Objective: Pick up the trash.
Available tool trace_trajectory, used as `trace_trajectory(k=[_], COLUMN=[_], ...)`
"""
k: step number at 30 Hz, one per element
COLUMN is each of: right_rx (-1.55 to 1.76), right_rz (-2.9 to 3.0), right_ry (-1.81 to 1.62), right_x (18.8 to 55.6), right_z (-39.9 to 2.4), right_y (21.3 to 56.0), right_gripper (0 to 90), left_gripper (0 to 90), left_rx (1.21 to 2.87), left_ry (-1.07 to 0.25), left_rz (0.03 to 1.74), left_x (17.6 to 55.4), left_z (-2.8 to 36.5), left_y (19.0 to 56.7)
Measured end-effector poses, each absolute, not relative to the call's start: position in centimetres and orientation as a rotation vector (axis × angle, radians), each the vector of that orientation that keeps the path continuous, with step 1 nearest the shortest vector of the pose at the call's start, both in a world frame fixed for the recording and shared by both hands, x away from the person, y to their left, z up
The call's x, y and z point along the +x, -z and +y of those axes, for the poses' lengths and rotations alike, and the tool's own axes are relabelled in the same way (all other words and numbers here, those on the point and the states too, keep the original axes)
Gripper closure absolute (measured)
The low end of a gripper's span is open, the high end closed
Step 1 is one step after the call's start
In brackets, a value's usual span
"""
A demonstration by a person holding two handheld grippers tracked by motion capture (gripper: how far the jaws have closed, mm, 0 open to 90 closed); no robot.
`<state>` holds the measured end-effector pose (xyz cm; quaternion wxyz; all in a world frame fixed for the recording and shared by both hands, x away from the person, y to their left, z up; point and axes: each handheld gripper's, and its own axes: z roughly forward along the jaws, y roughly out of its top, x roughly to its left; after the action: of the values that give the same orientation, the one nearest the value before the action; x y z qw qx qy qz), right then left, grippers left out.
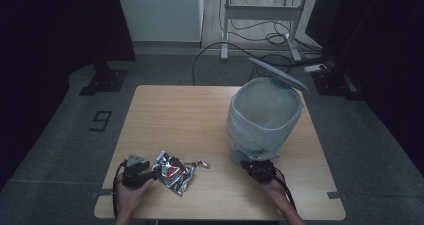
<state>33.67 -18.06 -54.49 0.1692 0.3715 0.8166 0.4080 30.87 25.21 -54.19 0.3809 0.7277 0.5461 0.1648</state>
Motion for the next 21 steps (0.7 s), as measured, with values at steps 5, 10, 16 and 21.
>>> trace_trajectory(k=[5, 10, 16, 21], right_rx=[1.055, 1.054, 1.052, 1.053], right_rz=[2.32, 2.316, 2.316, 2.317], right_ry=[-1.158, -1.156, -1.154, -1.156], right_x=[33.7, 33.6, 33.6, 33.6], right_z=[-18.0, -18.0, -18.0, -18.0], right_y=[54.5, 54.5, 54.5, 54.5], right_gripper=[90.0, 90.0, 90.0, 90.0], left_gripper=[45.8, 61.0, 70.6, 78.9], left_rx=[1.881, 1.933, 1.945, 1.94], left_ry=[-0.454, -0.523, -0.554, -0.538], left_rz=[1.398, 1.384, 1.388, 1.384], left_x=[30.8, 30.6, 30.4, 30.4], left_z=[25.1, 24.4, 24.1, 24.3], left_y=[54.6, 54.5, 54.5, 54.5])
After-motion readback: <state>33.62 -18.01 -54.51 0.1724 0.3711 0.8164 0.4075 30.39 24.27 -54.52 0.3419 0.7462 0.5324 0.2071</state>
